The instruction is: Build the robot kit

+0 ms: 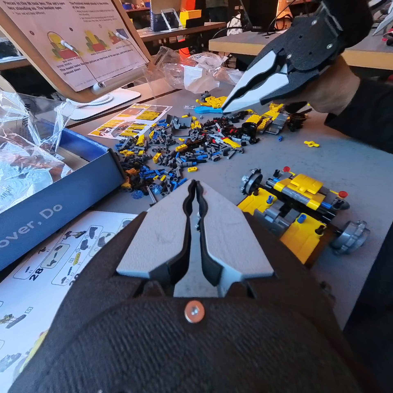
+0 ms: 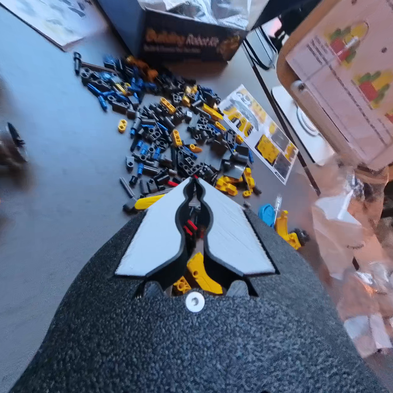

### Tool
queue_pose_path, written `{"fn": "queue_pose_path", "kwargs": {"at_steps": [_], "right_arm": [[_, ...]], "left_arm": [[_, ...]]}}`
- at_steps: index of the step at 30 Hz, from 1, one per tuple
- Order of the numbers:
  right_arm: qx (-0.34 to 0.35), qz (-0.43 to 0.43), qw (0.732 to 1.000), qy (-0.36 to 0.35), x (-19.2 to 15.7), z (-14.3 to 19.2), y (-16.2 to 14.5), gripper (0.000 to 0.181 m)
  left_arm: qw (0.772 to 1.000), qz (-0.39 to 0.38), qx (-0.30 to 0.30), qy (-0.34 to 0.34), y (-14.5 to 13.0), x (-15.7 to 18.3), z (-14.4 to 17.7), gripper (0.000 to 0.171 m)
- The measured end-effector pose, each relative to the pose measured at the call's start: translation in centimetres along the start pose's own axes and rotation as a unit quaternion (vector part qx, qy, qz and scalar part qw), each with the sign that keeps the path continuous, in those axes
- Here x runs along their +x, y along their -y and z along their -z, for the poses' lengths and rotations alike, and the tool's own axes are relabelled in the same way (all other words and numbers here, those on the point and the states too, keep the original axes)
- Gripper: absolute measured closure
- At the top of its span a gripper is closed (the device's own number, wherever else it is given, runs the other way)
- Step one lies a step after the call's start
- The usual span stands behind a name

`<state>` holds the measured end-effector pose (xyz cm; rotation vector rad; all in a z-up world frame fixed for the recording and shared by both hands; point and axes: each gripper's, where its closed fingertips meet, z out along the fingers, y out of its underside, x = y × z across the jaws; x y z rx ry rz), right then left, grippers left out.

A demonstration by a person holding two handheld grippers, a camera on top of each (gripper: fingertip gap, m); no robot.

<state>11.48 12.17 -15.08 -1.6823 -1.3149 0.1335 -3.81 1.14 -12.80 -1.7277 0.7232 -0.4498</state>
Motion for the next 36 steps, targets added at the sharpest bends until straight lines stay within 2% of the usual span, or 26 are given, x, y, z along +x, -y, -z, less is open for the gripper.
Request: {"fn": "queue_pose_path", "kwargs": {"at_steps": [6,10,16,21,29,32,36], "right_arm": [[0.004,-0.046,0.999,-0.016,1.4,0.2,-0.9,0.177],[0.0,-0.061,0.998,-0.007,1.3,0.3,-0.8,0.177],[-0.02,-0.039,0.999,0.003,0.3,0.4,-0.7,0.177],[0.024,-0.013,1.0,-0.002,-0.2,1.4,1.2,0.181],[0.019,-0.029,0.999,-0.007,0.5,0.7,0.1,0.181],[0.03,-0.022,0.999,-0.007,0.3,1.0,0.8,0.181],[0.047,-0.012,0.999,-0.018,0.5,1.7,1.6,0.181]], "left_arm": [[1.0,-0.015,-0.005,0.02,-0.1,-0.1,-0.1,0.171],[0.999,-0.033,-0.002,0.004,-0.1,0.7,0.0,0.171],[0.999,-0.033,-0.015,-0.018,-0.4,1.2,-0.4,0.171],[0.999,-0.042,-0.016,-0.017,-0.3,1.2,-0.8,0.171],[0.998,-0.059,-0.021,-0.009,-0.4,1.2,-1.2,0.171],[0.997,-0.073,-0.02,0.011,-0.3,0.8,-1.2,0.171],[0.993,-0.088,-0.024,0.074,-0.3,-0.9,-1.2,0.171]]}}
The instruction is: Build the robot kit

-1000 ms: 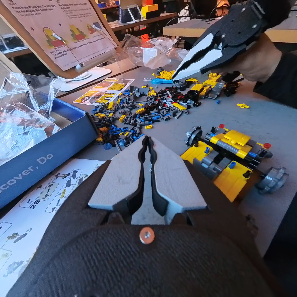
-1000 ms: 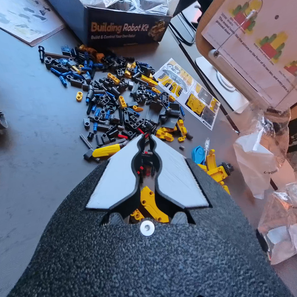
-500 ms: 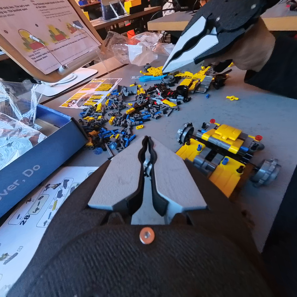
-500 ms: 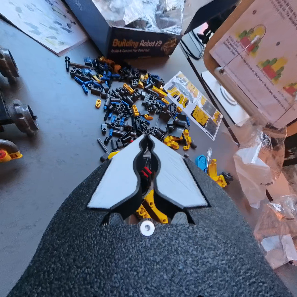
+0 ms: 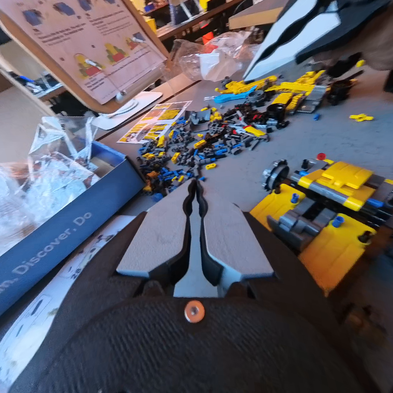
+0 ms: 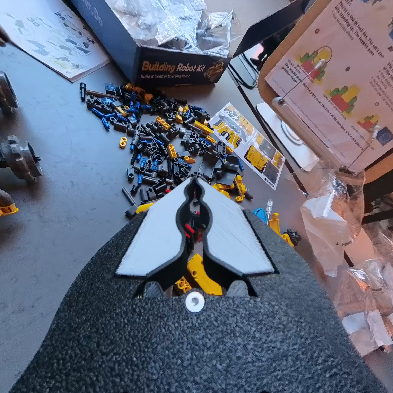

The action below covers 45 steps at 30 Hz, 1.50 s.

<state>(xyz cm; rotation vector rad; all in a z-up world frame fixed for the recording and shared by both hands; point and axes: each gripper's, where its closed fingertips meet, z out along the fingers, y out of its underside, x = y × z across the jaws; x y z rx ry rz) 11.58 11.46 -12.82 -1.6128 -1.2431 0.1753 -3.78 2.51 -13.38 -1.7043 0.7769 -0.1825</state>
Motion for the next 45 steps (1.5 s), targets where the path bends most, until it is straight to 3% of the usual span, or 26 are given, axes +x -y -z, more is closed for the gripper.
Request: {"fn": "queue_pose_path", "kwargs": {"at_steps": [7,11,16,19,22,27,34,41,45], "right_arm": [[0.0,-0.023,0.999,0.036,-0.4,-0.3,-0.6,0.181],[-0.025,-0.065,0.989,0.128,-3.0,-0.4,-1.0,0.179],[-0.062,-0.051,0.992,0.1,-2.6,-0.6,-1.9,0.176],[-0.033,-0.058,0.995,0.072,-1.6,-0.2,-0.8,0.176],[-0.012,-0.056,0.997,0.053,-1.1,0.1,0.1,0.175],[0.019,-0.048,0.995,0.088,-3.2,0.3,1.8,0.176],[0.064,-0.054,0.996,0.036,-1.0,0.4,2.7,0.173],[0.068,-0.064,0.995,0.031,-0.4,0.6,2.5,0.179],[0.042,-0.026,0.999,0.013,-0.6,0.2,1.8,0.179]], "left_arm": [[0.997,-0.014,-0.032,0.066,-0.8,-1.4,-0.3,0.171],[0.997,-0.022,-0.034,0.071,-0.8,-1.4,-0.4,0.171],[0.997,-0.027,-0.035,0.067,-0.8,-1.2,-0.5,0.171],[0.995,-0.04,-0.018,0.092,-0.4,-1.7,-0.1,0.171],[0.988,-0.073,0.041,0.13,1.3,-1.9,1.0,0.171],[0.987,-0.095,0.059,0.119,1.7,-1.0,1.1,0.171],[0.99,-0.043,0.076,0.108,2.0,-1.8,1.6,0.171],[0.991,-0.048,0.076,0.103,2.0,-1.5,1.6,0.171],[0.991,-0.042,0.071,0.103,1.9,-1.7,1.5,0.171]]}}
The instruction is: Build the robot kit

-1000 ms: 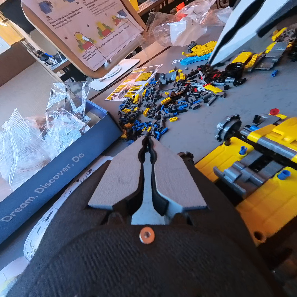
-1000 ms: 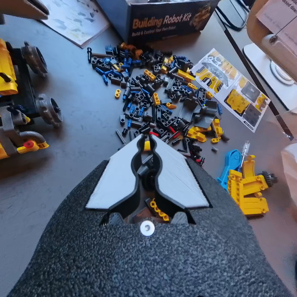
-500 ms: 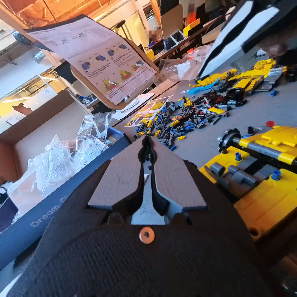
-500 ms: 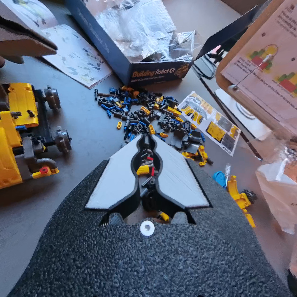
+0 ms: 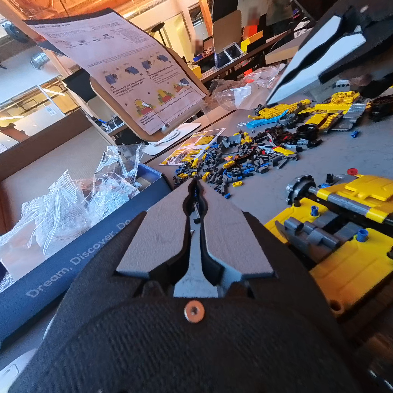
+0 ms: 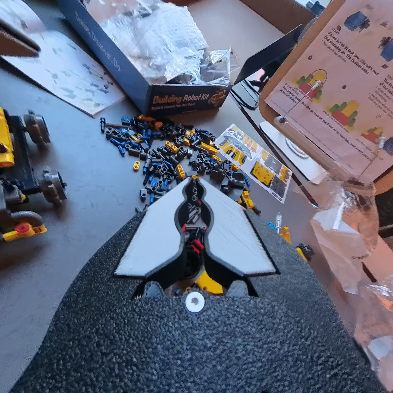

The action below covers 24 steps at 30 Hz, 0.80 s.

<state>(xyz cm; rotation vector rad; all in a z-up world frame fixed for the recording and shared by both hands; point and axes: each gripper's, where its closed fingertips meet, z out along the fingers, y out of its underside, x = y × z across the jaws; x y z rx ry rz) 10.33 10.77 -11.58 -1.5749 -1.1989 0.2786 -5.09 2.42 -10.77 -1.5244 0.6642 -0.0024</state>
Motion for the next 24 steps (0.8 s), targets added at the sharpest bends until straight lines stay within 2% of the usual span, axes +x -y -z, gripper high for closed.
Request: {"fn": "queue_pose_path", "kwargs": {"at_steps": [14,20,24], "right_arm": [[0.006,-0.003,1.0,-0.022,0.8,0.4,-0.1,0.179],[0.003,-0.005,1.0,-0.021,0.8,0.2,-0.3,0.179],[0.01,-0.046,0.999,-0.024,1.9,0.6,-0.5,0.179]], "left_arm": [[1.0,-0.025,-0.01,-0.006,-0.2,0.8,-0.1,0.171],[1.0,-0.007,-0.005,-0.009,-0.1,0.5,0.0,0.171],[1.0,0.014,-0.004,-0.013,-0.1,0.1,0.0,0.171]]}}
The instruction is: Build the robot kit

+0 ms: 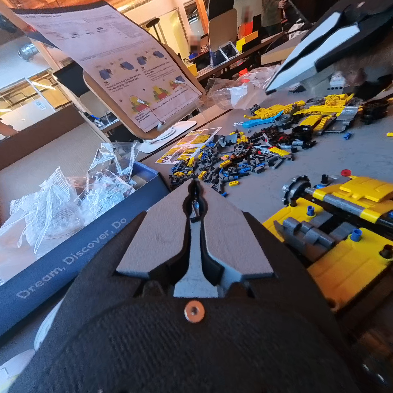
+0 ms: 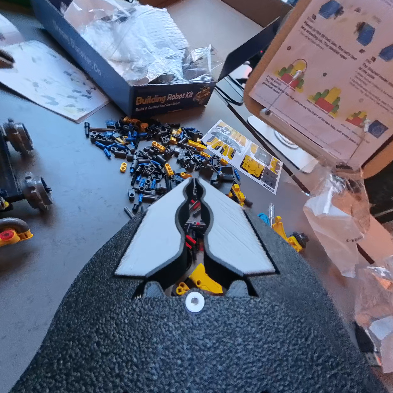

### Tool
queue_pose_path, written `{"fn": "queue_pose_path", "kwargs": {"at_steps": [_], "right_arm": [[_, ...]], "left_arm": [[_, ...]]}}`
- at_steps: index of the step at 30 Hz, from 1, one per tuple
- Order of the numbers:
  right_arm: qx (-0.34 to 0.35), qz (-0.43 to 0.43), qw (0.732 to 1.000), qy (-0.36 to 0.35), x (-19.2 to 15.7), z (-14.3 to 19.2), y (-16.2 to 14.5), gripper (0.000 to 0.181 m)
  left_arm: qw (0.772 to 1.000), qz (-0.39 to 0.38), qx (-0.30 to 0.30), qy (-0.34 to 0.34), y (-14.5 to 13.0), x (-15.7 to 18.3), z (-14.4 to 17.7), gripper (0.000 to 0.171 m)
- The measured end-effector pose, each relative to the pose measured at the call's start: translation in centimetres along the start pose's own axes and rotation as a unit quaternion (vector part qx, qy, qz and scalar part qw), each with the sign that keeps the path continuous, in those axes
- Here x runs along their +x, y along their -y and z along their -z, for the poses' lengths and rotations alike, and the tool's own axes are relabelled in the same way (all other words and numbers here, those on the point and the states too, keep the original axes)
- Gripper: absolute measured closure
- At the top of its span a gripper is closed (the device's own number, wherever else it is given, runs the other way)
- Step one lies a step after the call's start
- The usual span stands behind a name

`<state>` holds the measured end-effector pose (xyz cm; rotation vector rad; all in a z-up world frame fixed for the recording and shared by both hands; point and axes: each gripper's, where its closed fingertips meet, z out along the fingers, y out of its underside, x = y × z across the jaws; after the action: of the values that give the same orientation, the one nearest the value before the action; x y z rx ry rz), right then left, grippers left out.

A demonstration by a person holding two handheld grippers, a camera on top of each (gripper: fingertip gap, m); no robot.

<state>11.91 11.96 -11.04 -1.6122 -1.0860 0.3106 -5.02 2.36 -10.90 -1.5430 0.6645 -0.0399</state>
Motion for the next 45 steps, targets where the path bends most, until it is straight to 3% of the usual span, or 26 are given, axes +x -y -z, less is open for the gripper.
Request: {"fn": "queue_pose_path", "kwargs": {"at_steps": [10,19,36,38,41,42,43,44,45], "right_arm": [[0.025,-0.083,0.995,-0.052,4.1,1.9,-0.2,0.179],[-0.018,-0.105,0.992,-0.067,5.1,1.7,-1.8,0.181],[0.01,-0.159,0.983,-0.085,6.6,2.2,-1.8,0.146],[0.006,-0.136,0.989,-0.061,5.6,2.2,-1.6,0.181],[0.015,-0.125,0.989,-0.072,5.7,2.3,-1.1,0.181],[0.029,-0.133,0.988,-0.068,5.7,2.4,-0.7,0.167],[0.032,-0.14,0.987,-0.066,5.8,2.5,-0.6,0.142],[0.028,-0.139,0.988,-0.065,6.0,2.6,-0.7,0.134],[0.022,-0.132,0.988,-0.072,6.5,2.9,-1.0,0.14]], "left_arm": [[1.0,0.004,-0.007,-0.002,-0.2,-0.1,-0.1,0.171],[1.0,-0.01,-0.012,-0.004,-0.3,0.3,-0.2,0.171],[0.999,0.044,-0.011,-0.012,-0.4,-0.5,-0.2,0.171],[0.999,0.053,-0.003,-0.005,-0.3,-0.9,-0.1,0.171],[0.998,0.067,0.002,0.006,-0.2,-1.5,0.0,0.167],[0.997,0.071,0.001,0.006,-0.3,-1.6,0.0,0.164],[0.997,0.076,0.0,0.01,-0.3,-1.8,0.0,0.162],[0.997,0.081,0.0,0.013,-0.3,-1.9,0.1,0.158],[0.996,0.083,0.001,0.012,-0.3,-2.0,0.1,0.152]]}}
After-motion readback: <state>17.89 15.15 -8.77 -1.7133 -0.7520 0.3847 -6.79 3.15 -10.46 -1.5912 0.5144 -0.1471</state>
